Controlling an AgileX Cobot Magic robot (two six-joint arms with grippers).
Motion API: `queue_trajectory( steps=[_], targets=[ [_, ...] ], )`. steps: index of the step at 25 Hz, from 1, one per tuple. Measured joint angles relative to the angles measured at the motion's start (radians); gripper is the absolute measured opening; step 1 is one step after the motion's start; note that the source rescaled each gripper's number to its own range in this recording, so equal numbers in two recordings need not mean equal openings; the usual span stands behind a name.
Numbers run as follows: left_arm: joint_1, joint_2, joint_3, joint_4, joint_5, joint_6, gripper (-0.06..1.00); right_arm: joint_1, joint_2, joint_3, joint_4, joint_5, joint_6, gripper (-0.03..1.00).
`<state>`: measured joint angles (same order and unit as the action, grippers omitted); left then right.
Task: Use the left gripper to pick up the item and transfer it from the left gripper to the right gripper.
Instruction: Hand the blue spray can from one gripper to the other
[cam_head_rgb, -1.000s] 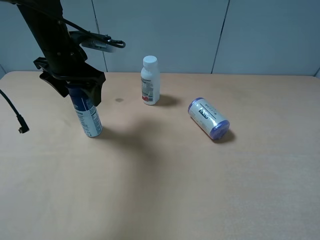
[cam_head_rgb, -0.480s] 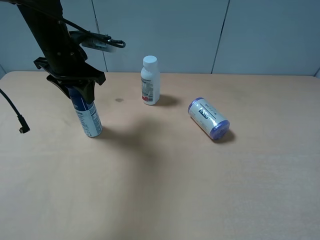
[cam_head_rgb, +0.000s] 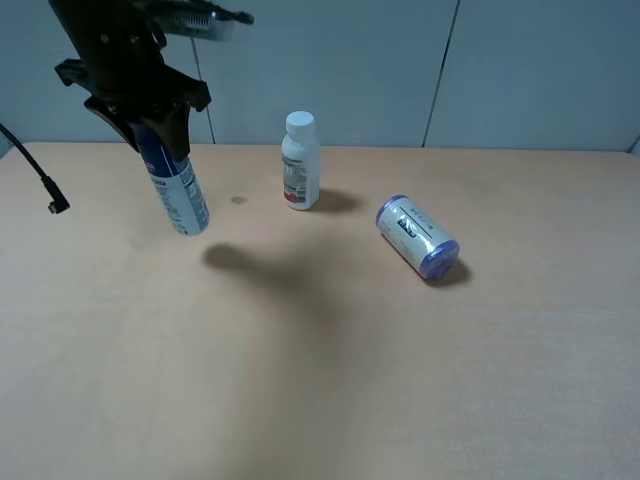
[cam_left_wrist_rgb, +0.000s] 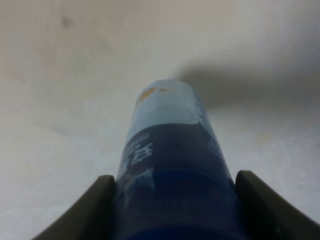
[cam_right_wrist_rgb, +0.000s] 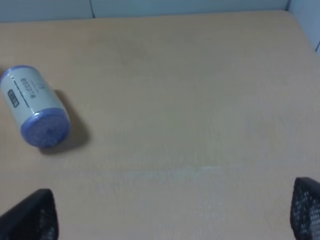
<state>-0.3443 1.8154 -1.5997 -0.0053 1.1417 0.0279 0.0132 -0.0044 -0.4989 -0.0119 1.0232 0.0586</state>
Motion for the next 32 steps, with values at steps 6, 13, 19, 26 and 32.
queue_trajectory(
  steps=[6, 13, 19, 26, 32],
  targets=[
    [0.000, -0.017, -0.026, -0.138, 0.026, 0.004, 0.00, 0.000, 0.000, 0.000, 0.000, 0.000, 0.000, 1.00],
    [-0.062, -0.017, -0.026, -0.265, 0.008, 0.032, 0.00, 0.000, 0.000, 0.000, 0.001, 0.000, 0.000, 1.00],
    [-0.152, -0.017, -0.026, -0.351, -0.067, 0.039, 0.00, 0.000, 0.000, 0.000, 0.001, 0.000, 0.000, 1.00],
    [-0.211, -0.004, -0.026, -0.501, -0.095, 0.099, 0.00, 0.000, 0.000, 0.000, 0.001, 0.000, 0.000, 1.00],
    [-0.219, 0.003, -0.002, -0.609, -0.105, 0.145, 0.00, 0.000, 0.000, 0.000, 0.004, 0.000, 0.000, 1.00]
  ],
)
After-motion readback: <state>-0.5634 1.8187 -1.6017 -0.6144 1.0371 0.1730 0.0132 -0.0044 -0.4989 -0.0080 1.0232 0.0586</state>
